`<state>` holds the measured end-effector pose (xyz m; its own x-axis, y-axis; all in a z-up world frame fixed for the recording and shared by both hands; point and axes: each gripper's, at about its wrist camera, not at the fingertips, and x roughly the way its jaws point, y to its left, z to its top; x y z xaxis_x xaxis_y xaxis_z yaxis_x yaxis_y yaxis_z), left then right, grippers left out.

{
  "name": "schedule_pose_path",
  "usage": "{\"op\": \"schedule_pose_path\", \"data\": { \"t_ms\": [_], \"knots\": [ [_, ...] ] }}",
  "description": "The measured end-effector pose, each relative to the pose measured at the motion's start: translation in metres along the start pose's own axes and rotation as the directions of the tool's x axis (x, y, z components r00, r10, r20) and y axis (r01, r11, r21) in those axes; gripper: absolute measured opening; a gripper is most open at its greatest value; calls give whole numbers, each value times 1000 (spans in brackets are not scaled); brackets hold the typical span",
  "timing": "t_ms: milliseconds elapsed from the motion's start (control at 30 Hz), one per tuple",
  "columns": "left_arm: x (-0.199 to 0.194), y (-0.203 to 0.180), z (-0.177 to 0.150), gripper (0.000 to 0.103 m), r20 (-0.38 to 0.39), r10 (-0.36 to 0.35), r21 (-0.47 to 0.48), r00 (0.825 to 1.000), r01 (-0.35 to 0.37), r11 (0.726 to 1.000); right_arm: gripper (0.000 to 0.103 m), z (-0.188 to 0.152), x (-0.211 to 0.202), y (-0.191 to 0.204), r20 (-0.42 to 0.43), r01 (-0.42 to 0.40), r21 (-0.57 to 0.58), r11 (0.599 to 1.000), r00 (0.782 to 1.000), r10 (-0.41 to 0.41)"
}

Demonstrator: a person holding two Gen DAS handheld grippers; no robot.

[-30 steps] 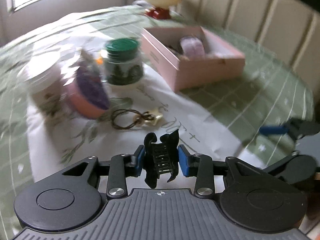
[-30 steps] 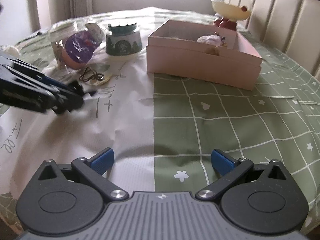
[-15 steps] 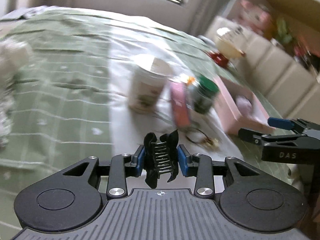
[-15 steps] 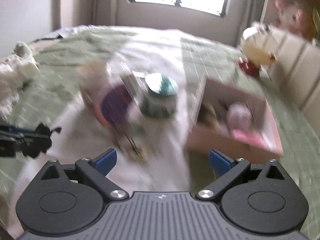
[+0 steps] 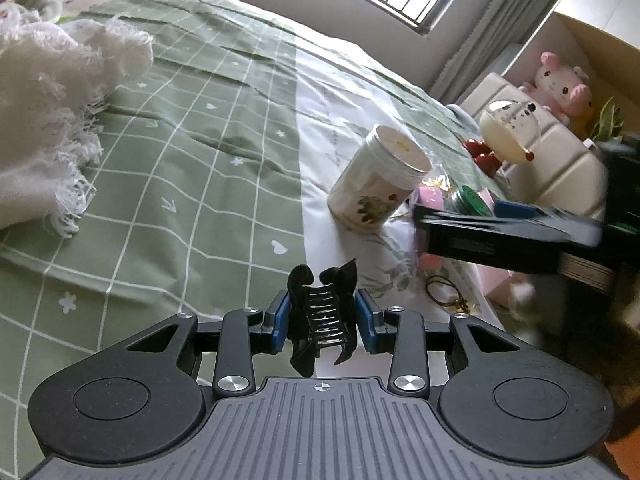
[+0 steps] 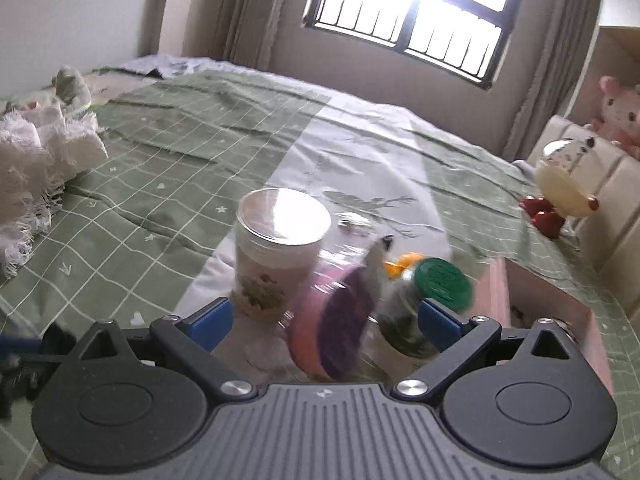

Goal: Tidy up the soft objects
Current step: 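Grasp the bagged pink-purple sponge with the right tool while the left tool holds the claw clip, then lower the claw clip and bagged sponge into the pink box and open both tools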

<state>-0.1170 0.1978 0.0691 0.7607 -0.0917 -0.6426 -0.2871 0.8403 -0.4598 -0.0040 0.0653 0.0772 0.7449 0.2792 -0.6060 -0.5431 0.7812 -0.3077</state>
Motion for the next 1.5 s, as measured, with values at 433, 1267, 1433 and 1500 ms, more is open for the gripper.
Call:
{"op": "schedule_pose_path", "data": {
  "t_ms": [433, 1267, 1433, 1500],
  "knots": [
    [10, -5, 9, 39, -23, -2, 19, 1000, 2, 1000, 33, 3, 57, -27, -178, 52, -56, 997, 982, -61],
    [162, -336, 119, 39, -130, -302, 415, 944, 328, 849, 33, -30, -43, -360, 103, 95, 328, 940, 985, -136],
    [217, -352, 90, 40, -221, -269, 348, 938, 333, 876, 33, -59, -29, -375, 60, 54, 354, 934, 995, -80],
    [232, -348, 81, 40, -262, -213, 346, 941, 298, 890, 33, -68, -22, -375, 54, 3, 366, 931, 998, -25]
  ]
}}
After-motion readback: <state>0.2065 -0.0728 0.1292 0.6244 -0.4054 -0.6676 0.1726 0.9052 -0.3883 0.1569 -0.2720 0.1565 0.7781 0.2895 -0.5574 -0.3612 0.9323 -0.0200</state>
